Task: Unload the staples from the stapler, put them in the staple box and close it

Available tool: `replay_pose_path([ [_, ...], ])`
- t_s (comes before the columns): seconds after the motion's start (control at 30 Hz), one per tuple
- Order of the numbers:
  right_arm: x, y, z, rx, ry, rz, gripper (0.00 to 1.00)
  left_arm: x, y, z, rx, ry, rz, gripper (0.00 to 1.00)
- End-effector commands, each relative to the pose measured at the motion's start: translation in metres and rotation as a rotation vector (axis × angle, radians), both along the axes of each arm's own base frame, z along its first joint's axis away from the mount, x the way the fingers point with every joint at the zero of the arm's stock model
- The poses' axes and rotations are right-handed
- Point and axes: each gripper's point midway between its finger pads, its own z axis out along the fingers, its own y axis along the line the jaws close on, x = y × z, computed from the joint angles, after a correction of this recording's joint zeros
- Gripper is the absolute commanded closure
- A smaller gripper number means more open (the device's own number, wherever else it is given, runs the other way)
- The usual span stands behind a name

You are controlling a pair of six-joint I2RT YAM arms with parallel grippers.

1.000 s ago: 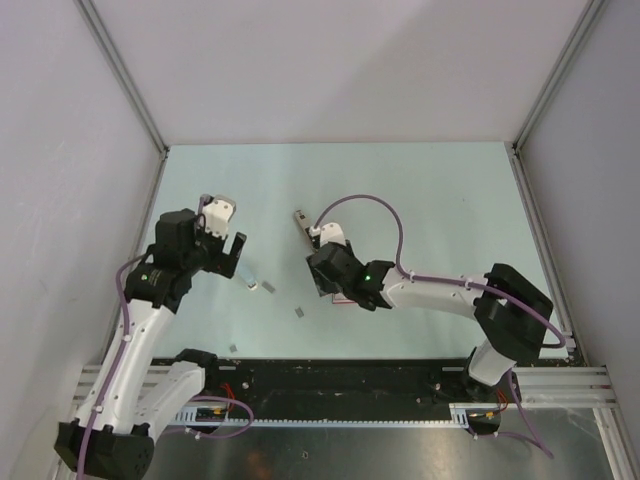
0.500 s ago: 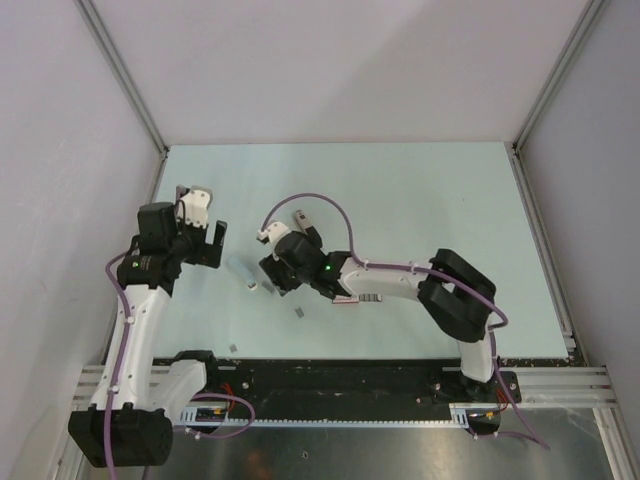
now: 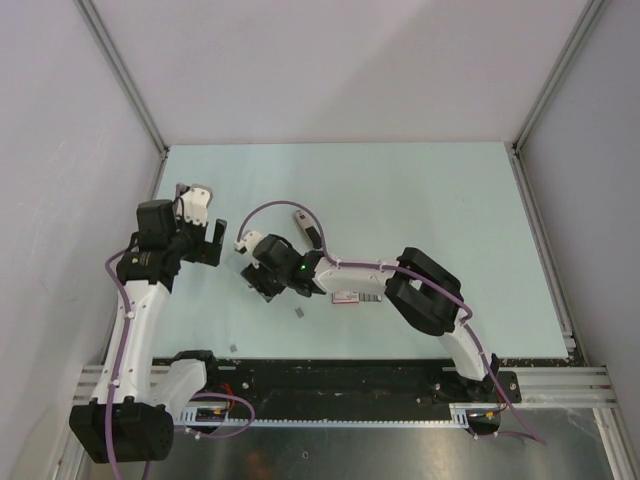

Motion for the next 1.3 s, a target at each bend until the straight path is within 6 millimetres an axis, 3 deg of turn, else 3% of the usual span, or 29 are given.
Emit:
replay_pose_path([
  [0.0,0.0,0.003,-0.004,-0.03,-0.018,0.013,0.39,0.006,0.001,0.028,0.01,-0.09,-0.021,0.01],
  [0.2,0.002,-0.001,-0.022,-0.057,-0.013,0.004,0.41,0.007,-0.001,0.032,0.004,-0.101,-0.028,0.0],
  [0.47,0.006,-0.002,-0.032,-0.077,-0.023,-0.009,0.52,0.004,0.0,0.038,0.014,-0.123,-0.033,0.01],
  [0.6,0.006,-0.006,-0.033,-0.092,-0.026,-0.013,0.68,0.004,0.0,0.04,0.014,-0.126,-0.031,0.01],
  [0.77,0.006,-0.009,-0.031,-0.101,-0.038,-0.019,0.76,0.005,0.0,0.046,0.011,-0.136,-0.029,0.01],
  [1.03,0.013,-0.021,-0.004,-0.091,-0.075,-0.099,0.91,-0.003,0.006,0.037,0.052,-0.119,-0.02,0.01],
  [1.13,0.02,-0.038,0.02,-0.081,-0.102,-0.202,0.98,-0.006,0.006,0.039,0.058,-0.128,-0.027,0.0],
  [1.27,0.024,-0.07,0.04,-0.076,-0.093,-0.352,1.0,-0.01,-0.002,0.042,0.048,-0.146,-0.07,0.01],
])
